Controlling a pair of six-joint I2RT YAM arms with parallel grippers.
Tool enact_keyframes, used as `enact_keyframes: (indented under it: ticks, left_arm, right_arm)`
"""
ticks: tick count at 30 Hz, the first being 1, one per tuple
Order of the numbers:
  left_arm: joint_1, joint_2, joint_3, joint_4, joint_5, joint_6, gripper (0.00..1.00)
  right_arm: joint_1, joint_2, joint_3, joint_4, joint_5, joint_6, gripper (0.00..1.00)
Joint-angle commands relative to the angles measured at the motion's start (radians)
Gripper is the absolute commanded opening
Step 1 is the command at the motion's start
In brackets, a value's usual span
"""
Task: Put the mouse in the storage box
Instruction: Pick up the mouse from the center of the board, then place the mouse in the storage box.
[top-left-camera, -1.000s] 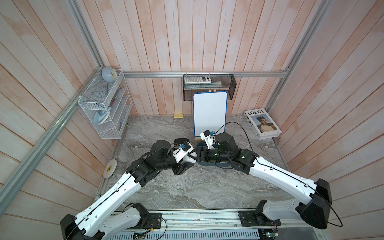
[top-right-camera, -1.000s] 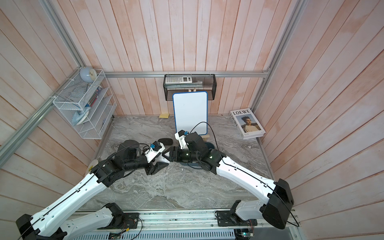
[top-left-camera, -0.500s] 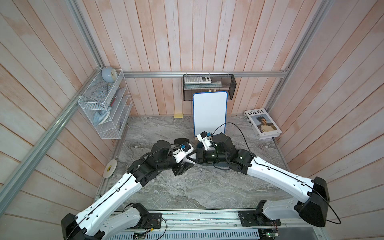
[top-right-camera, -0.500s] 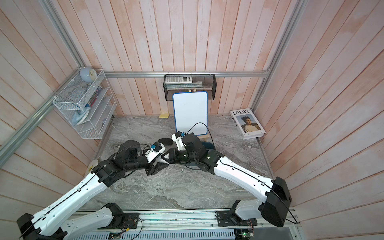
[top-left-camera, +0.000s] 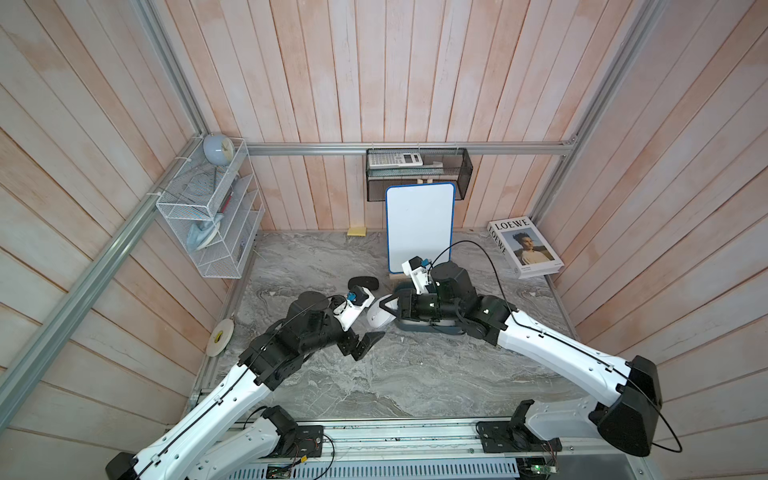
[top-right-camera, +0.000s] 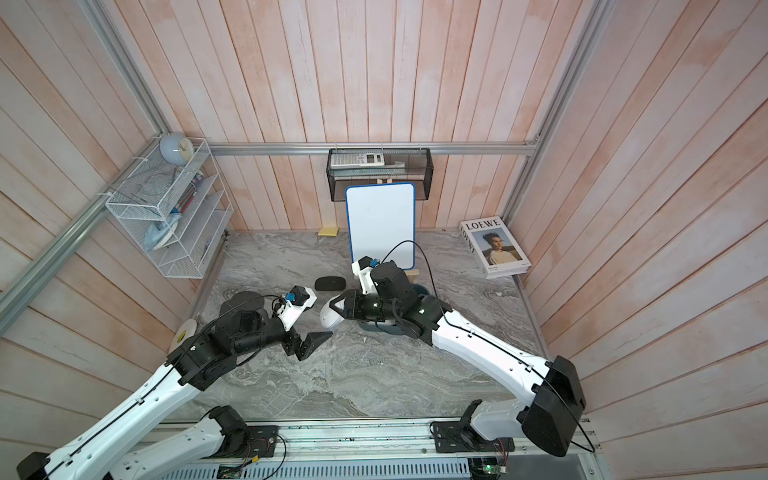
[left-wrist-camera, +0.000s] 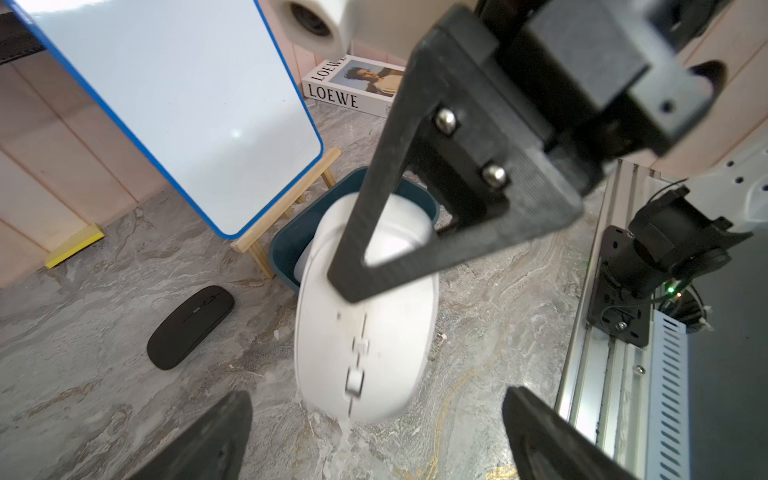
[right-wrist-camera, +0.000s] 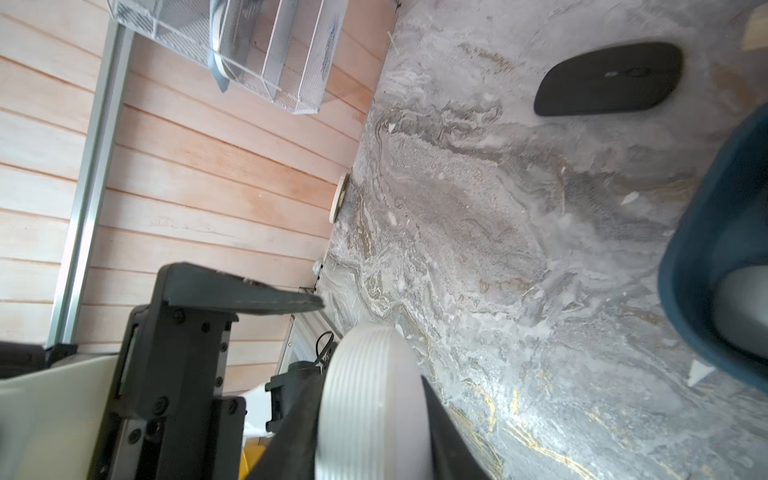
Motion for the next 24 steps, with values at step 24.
enact_keyframes:
  ticks: [24]
  left_arm:
    - [0.002, -0.245, -0.095, -0.208, -0.260, -0.309, 1.00]
  right_arm:
    - [-0.361, 0.286, -0.163, 0.317, 0.027, 0.041, 0.32]
